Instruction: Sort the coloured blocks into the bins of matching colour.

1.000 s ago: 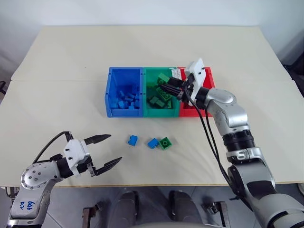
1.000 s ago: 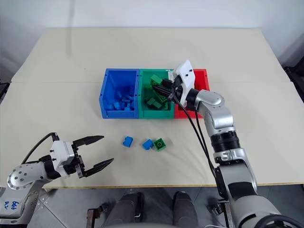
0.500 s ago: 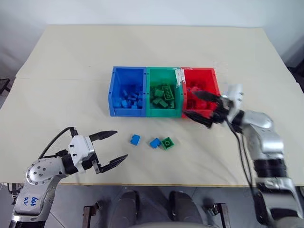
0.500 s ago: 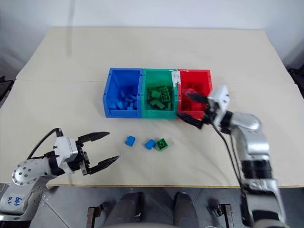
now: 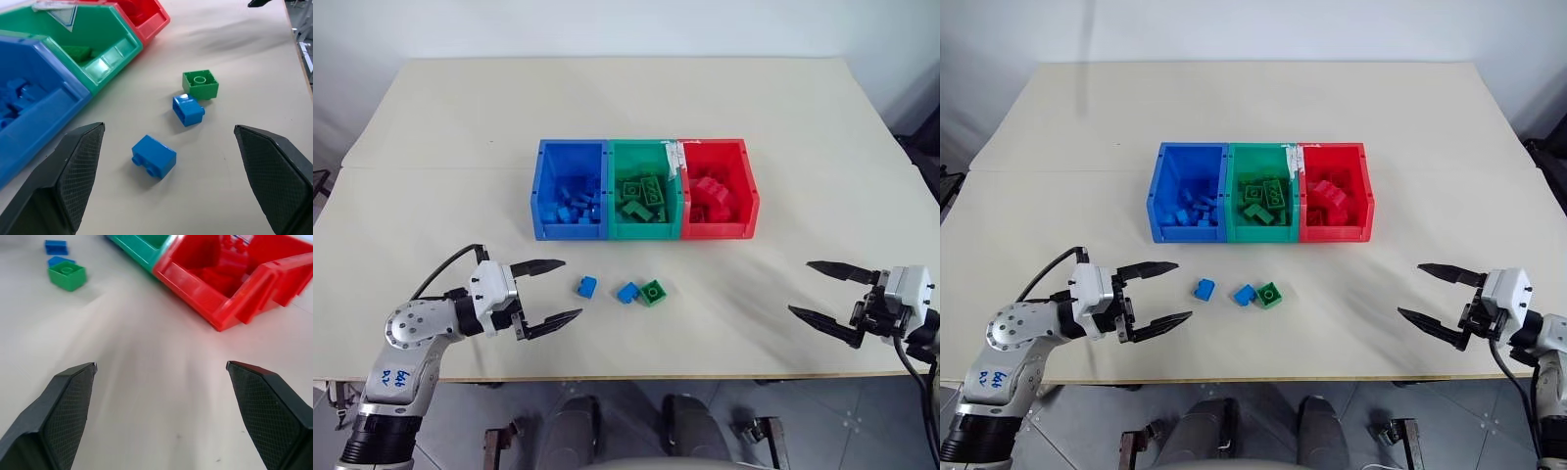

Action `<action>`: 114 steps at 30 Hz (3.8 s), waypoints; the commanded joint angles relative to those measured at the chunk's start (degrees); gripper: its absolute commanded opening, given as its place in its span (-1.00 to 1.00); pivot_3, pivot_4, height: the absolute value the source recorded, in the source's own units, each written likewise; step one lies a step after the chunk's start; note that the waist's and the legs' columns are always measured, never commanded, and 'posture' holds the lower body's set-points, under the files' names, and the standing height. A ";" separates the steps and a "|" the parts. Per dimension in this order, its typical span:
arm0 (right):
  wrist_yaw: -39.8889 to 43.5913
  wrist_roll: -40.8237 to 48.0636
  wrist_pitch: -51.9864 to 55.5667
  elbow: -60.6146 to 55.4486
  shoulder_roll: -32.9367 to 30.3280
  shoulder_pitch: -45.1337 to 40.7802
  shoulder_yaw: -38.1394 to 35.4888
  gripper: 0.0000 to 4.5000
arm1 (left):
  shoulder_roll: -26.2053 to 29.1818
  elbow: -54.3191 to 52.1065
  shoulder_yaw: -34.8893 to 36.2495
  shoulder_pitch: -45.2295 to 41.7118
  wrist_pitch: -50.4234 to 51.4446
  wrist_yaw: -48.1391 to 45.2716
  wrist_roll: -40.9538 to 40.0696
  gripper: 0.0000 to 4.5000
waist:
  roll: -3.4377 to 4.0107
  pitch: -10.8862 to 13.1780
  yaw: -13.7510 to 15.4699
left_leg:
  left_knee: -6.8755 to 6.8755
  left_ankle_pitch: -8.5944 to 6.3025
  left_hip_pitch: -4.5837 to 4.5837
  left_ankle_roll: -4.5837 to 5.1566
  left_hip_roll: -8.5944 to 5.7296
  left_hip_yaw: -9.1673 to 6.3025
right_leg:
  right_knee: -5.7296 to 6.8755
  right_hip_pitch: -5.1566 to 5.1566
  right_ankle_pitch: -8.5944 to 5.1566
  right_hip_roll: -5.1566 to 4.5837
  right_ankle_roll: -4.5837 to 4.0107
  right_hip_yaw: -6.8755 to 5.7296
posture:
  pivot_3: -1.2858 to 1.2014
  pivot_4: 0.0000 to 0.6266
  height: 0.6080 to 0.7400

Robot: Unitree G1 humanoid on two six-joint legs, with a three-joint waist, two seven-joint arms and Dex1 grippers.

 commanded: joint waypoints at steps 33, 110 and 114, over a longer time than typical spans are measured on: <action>0.40 -11.41 5.48 9.29 19.24 -28.76 30.46 -0.33 | 0.82 -7.77 3.85 8.87 -0.22 4.06 -0.32 1.00 | -0.03 -0.02 -0.18 | 0.29 -0.01 -0.18 -0.02 -0.07 -0.64 | 0.41 -0.15 0.02 -0.04 -0.03 -0.04 | 0.03 -0.52 1.00; -4.95 4.80 9.09 -19.26 2.25 2.17 5.29 1.00 | -5.91 3.09 -26.05 -23.54 18.03 5.14 19.48 0.05 | -0.02 -0.05 0.87 | 0.50 -0.07 -0.36 0.15 -0.09 -0.04 | 0.01 -0.09 0.25 -0.02 0.07 -0.11 | 0.03 -0.52 1.00; -5.16 4.57 8.79 -18.81 2.36 1.85 5.53 1.00 | -5.98 2.91 -24.71 -22.56 16.38 5.23 19.22 -0.30 | -0.02 -0.05 0.87 | 0.50 -0.06 -0.35 0.15 -0.09 -0.05 | 0.01 -0.09 0.25 -0.03 0.07 -0.10 | 0.03 -0.52 1.00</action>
